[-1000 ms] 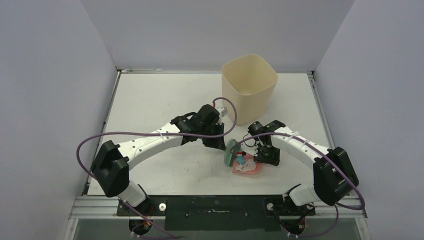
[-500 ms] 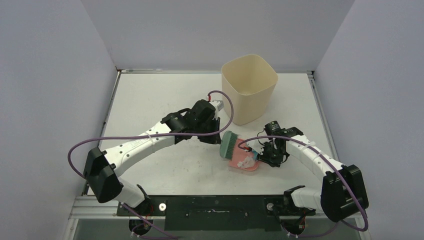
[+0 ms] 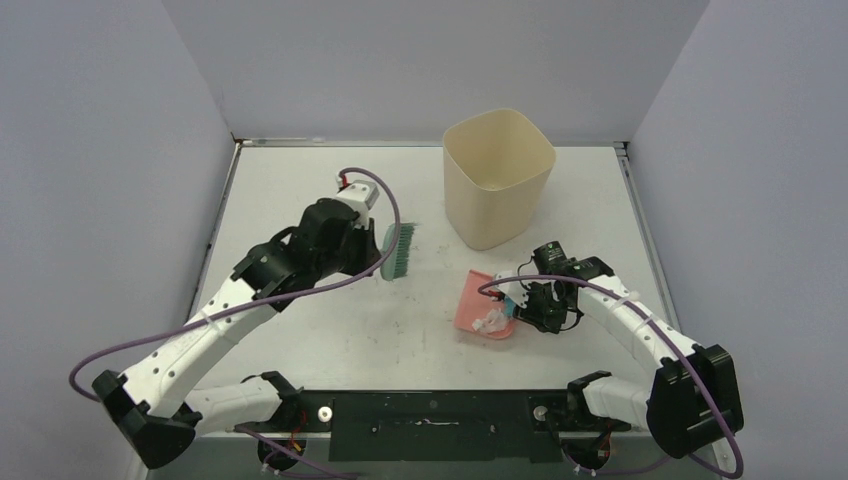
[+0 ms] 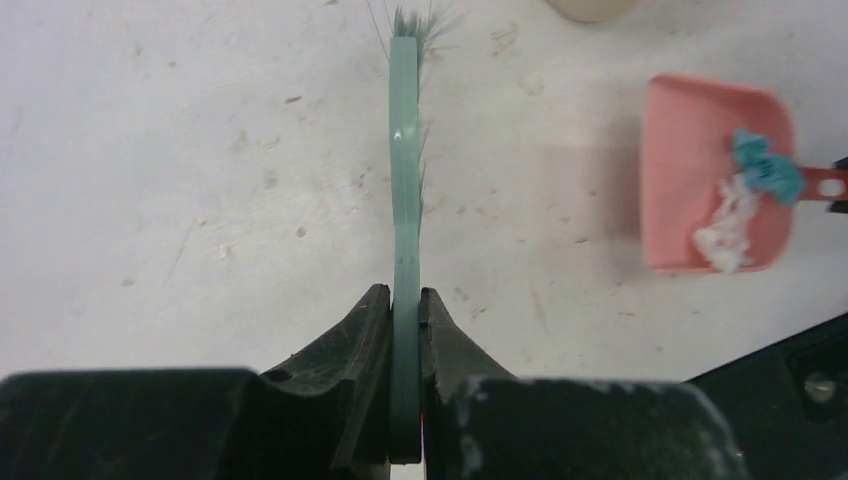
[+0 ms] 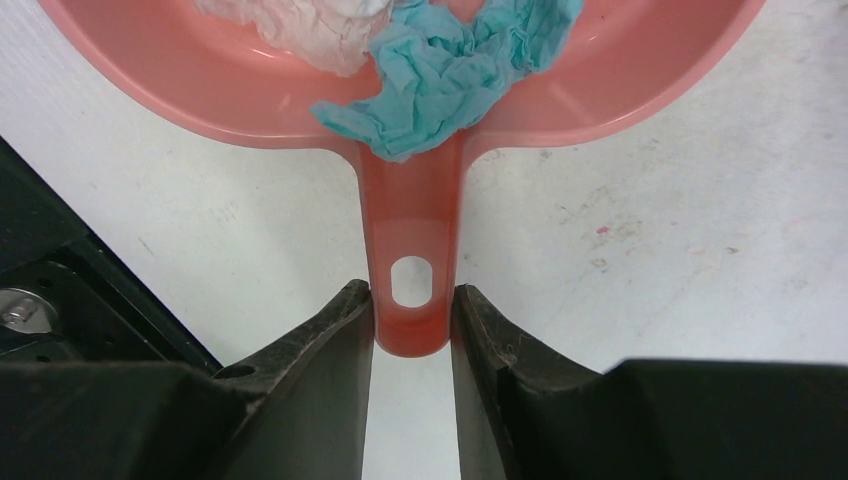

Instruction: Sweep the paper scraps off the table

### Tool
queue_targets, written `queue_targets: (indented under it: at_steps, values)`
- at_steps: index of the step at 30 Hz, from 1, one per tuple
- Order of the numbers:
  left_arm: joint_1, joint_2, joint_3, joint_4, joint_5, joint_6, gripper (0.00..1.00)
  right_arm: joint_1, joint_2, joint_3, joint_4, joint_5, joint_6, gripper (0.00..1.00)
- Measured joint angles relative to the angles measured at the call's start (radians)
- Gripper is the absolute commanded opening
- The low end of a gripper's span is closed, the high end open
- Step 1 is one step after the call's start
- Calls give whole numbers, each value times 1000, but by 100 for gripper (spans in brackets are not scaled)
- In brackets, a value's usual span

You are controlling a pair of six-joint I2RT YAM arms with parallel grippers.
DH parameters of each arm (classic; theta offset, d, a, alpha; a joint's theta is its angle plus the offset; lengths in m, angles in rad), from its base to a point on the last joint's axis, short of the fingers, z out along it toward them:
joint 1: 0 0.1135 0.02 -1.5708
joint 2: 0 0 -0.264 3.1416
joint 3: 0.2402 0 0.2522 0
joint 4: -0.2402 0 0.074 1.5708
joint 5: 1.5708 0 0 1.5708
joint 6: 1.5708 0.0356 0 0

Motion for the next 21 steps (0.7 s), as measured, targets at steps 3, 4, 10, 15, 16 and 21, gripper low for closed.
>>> queue_targets:
  at_steps: [3,4,10,15,16,21]
  values:
    - [42,-112,-165,62,-44,21,0,0,-27,55,-23,-18,19,5]
    - [53,-144,-218,84,-53,26,0,0,-32,79,-33,-24,24,5]
    - [130,-272,-404,159,-55,49,0,0,-30,278,-100,-81,38,5]
    - [203,-272,-404,215,-57,61,0,1,13,471,-113,-109,74,5]
    - [209,-271,-404,221,-54,63,0,1,23,504,-105,-111,92,5]
    - [217,-245,-404,231,-41,70,0,1,95,684,-72,-98,210,5]
